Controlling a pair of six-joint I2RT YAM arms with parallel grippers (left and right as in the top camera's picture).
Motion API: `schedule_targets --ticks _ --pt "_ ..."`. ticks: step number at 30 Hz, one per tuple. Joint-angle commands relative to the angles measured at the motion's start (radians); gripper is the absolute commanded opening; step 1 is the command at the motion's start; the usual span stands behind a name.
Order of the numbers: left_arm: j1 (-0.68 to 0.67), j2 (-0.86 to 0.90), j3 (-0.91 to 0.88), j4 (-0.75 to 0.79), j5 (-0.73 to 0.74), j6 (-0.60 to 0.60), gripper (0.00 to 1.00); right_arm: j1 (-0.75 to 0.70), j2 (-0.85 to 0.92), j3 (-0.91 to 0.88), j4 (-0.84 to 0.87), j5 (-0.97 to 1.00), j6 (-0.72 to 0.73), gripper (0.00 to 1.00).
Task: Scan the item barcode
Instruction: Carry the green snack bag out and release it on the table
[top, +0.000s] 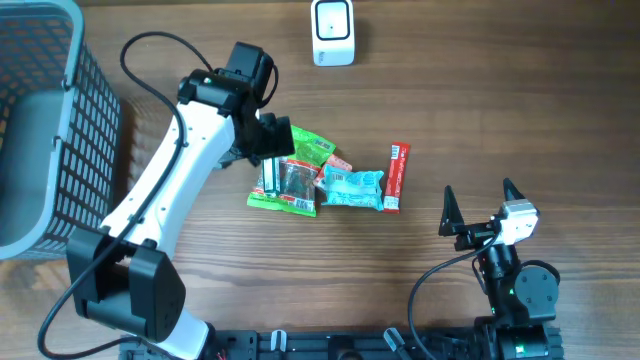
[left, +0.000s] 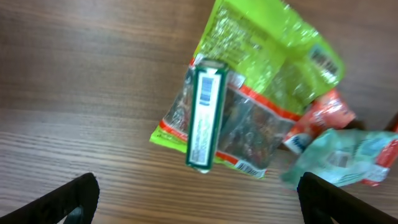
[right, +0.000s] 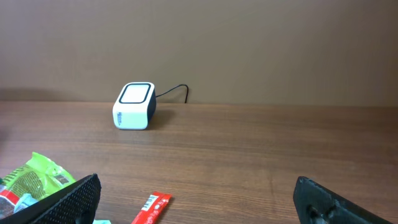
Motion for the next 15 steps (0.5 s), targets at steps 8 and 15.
schedule_targets --ticks 8,15 --pt "0.251 0.007 -0.019 0.107 0.129 0.024 1.0 -0.004 0.001 -0.001 0.002 0.006 -0.01 1.0" --pt "0.436 0.008 -0.019 0.164 0.195 0.025 1.0 -0.004 0.001 -0.001 0.002 0.006 -0.01 1.0"
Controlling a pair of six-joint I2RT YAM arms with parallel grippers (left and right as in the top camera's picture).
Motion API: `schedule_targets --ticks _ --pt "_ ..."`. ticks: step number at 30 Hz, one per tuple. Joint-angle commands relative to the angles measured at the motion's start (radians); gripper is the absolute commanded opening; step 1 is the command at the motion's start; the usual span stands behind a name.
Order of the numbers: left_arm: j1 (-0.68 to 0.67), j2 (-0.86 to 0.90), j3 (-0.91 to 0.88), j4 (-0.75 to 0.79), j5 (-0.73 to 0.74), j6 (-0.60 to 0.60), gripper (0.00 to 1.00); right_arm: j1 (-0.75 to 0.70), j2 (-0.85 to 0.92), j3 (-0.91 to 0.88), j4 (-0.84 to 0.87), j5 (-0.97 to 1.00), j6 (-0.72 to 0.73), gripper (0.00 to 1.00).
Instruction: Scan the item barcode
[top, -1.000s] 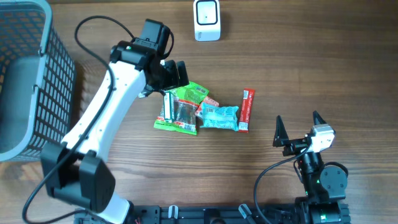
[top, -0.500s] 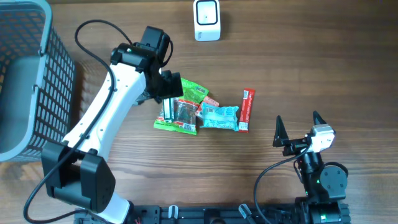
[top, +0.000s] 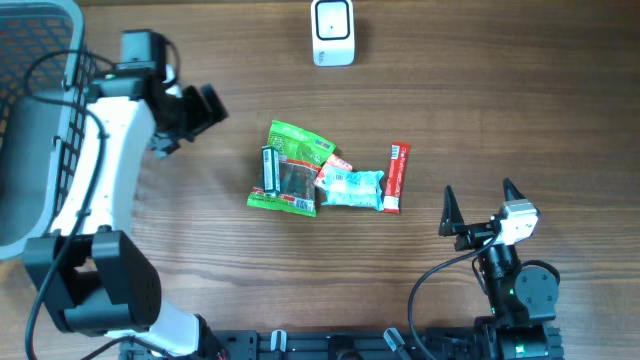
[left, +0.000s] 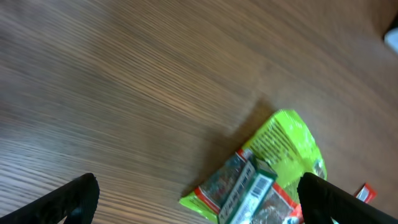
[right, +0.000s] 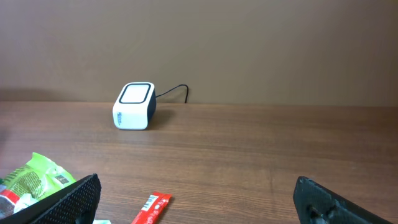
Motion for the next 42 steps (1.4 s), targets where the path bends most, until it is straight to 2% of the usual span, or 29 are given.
schedule_targets --ticks 1,4,12,14,16,17,20,23,27,33,36,38,39,41,42 --pt "0.067 0.008 -0.004 0.005 0.04 0.01 1.0 -0.004 0.001 -0.001 0.002 0.006 -0.01 1.0" --pt "0.11 0.008 -0.004 0.021 0.04 0.008 1.0 -0.004 0.001 -0.001 0.002 0.005 -0.008 1.0" --pt "0.115 0.008 -0.005 -0.007 0.04 0.008 1.0 -0.004 0.001 -0.001 0.003 -0.005 -0.006 1.0" --pt "0.115 0.008 -0.005 -0.007 0.04 0.008 1.0 -0.004 0.001 -0.001 0.003 -0.014 0.074 1.0" --pt "0.115 0.008 -0.005 -0.007 0.04 0.008 1.0 -0.004 0.001 -0.001 0.003 -0.031 0.231 1.0" --pt "0.115 0.008 -0.005 -0.007 0.04 0.008 1.0 -0.004 0.001 0.0 0.003 -0.032 0.254 1.0" --pt "0.115 0.008 -0.005 -0.007 0.04 0.008 1.0 -0.004 0.003 0.059 -0.036 -0.051 0.251 1.0" --pt "0.115 0.008 -0.005 -0.007 0.04 0.008 1.0 -0.004 0.04 0.206 -0.12 -0.057 0.208 1.0" --pt "0.115 0.008 -0.005 -0.007 0.04 0.008 1.0 -0.004 0.277 0.602 -0.395 -0.095 0.147 1.0" --pt "0.115 0.008 -0.005 -0.007 0.04 0.008 1.0 -0.004 0.781 1.131 -0.942 -0.099 0.148 1.0" --pt "0.115 0.008 -0.005 -0.007 0.04 0.008 1.0 -0.004 0.978 1.258 -1.061 -0.101 0.151 1.0" --pt "0.115 0.008 -0.005 -0.007 0.04 0.008 1.0 -0.004 1.071 1.275 -1.064 -0.19 0.148 1.0" --pt "0.115 0.008 -0.005 -0.007 0.04 0.008 1.0 -0.004 1.12 1.275 -1.064 -0.285 0.146 0.9" --pt "0.115 0.008 -0.005 -0.007 0.04 0.008 1.0 0.008 1.2 1.275 -1.064 -0.39 0.106 0.62" --pt "0.115 0.008 -0.005 -0.007 0.04 0.008 1.0 0.023 1.233 1.275 -1.067 -0.403 0.091 0.56"
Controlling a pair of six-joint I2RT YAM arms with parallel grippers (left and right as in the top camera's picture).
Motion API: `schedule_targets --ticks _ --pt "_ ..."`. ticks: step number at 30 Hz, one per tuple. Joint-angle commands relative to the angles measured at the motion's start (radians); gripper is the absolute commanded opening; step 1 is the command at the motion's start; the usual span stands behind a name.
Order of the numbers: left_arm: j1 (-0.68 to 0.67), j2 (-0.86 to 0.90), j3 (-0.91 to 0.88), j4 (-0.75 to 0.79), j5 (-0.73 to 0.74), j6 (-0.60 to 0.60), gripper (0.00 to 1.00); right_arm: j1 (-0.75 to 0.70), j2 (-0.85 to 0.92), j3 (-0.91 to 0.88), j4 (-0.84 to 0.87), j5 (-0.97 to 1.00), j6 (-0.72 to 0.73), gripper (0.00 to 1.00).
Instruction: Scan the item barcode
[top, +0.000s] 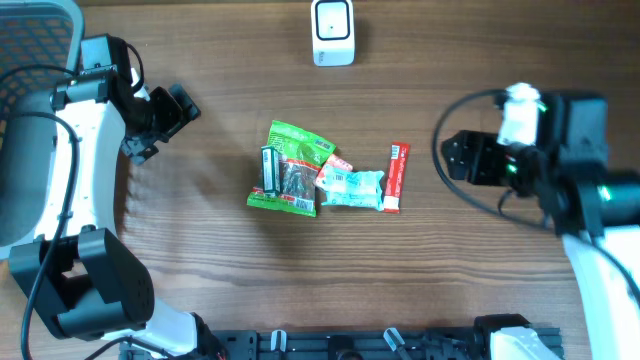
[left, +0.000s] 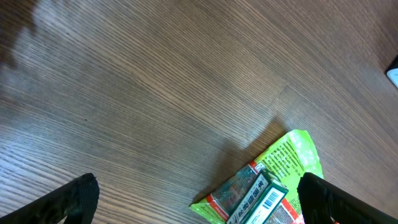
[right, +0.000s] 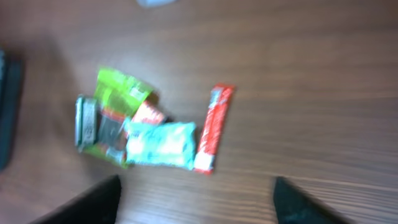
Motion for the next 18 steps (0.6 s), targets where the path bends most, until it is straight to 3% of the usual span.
schedule_targets --ticks 1,3,6,18 --pt "0.001 0.008 -0.005 0.002 0.008 0.008 1.0 0.046 0.113 0.022 -0.013 -0.17 -0.06 0.54" --pt "0.001 0.008 -0.005 0.002 0.008 0.008 1.0 0.108 0.185 0.019 -0.018 -0.169 -0.103 0.56" --pt "0.001 0.008 -0.005 0.002 0.008 0.008 1.0 0.187 0.29 0.007 -0.015 -0.161 -0.163 0.67" --pt "0.001 0.008 -0.005 0.002 0.008 0.008 1.0 0.248 0.656 -0.002 0.123 -0.112 -0.25 0.64"
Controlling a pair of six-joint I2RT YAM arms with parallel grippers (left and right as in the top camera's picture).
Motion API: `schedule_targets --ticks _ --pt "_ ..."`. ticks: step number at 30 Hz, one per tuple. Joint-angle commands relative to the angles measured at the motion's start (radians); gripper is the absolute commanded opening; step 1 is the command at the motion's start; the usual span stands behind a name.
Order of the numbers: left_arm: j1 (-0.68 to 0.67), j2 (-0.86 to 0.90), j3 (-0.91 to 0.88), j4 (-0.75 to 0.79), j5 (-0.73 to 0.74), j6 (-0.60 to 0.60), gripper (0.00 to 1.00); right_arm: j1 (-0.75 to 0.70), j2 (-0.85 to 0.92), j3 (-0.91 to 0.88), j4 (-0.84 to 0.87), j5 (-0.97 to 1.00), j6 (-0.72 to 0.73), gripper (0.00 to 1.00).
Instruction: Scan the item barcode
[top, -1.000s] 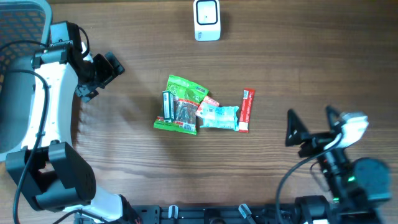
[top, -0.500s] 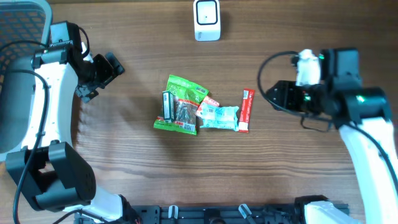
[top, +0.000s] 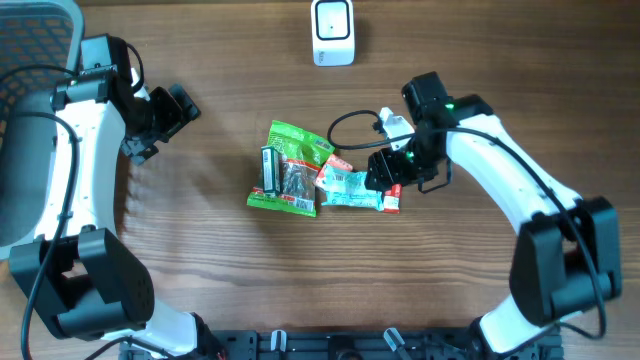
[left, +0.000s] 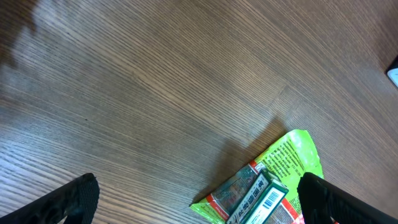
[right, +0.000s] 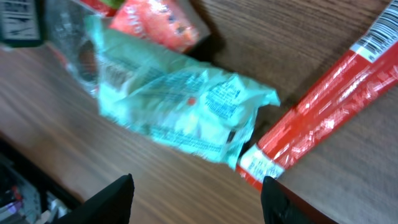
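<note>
A pile of snack items lies mid-table: a green packet (top: 292, 150) with a dark green barcoded box (top: 268, 170) on it, a teal packet (top: 350, 188), a small red packet (top: 337, 161) and a red stick (top: 393, 200). The white scanner (top: 332, 32) stands at the far edge. My right gripper (top: 385, 172) hangs open, low over the teal packet (right: 180, 106) and the red stick (right: 323, 106), holding nothing. My left gripper (top: 160, 125) is open, well to the left of the pile; its view shows the green packet (left: 283, 165) and the box (left: 261, 202).
A grey mesh basket (top: 40, 60) fills the left edge, close to my left arm. The right arm's cable loops above the pile. Bare wood lies along the front and right of the table (top: 500, 300).
My right arm was high at the right side of the table; its open gripper is now low over the teal packet and red stick. The left arm and the items have not moved.
My left gripper was open right over the box and green packet, with the right arm parked at the front right. The left arm then stood back near the basket, empty. Later the right arm was up at the right, and now it is over the pile.
</note>
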Motion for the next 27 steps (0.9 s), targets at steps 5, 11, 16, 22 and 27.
schedule_targets --ticks 5,11,16,22,27 --pt "0.001 0.008 -0.005 0.003 0.008 0.008 1.0 0.002 0.086 -0.005 0.139 0.03 -0.052 0.56" --pt "0.001 0.008 -0.005 0.003 0.009 0.008 1.0 0.002 0.089 -0.089 0.264 0.031 -0.051 0.56" --pt "0.001 0.008 -0.005 0.003 0.008 0.008 1.0 0.002 0.089 -0.194 0.38 0.029 -0.05 0.43" --pt "0.001 0.008 -0.005 0.003 0.008 0.008 1.0 -0.009 0.047 -0.154 0.339 -0.013 -0.051 0.04" --pt "0.001 0.008 -0.005 0.003 0.008 0.008 1.0 -0.043 -0.089 -0.066 0.208 -0.012 -0.076 0.04"
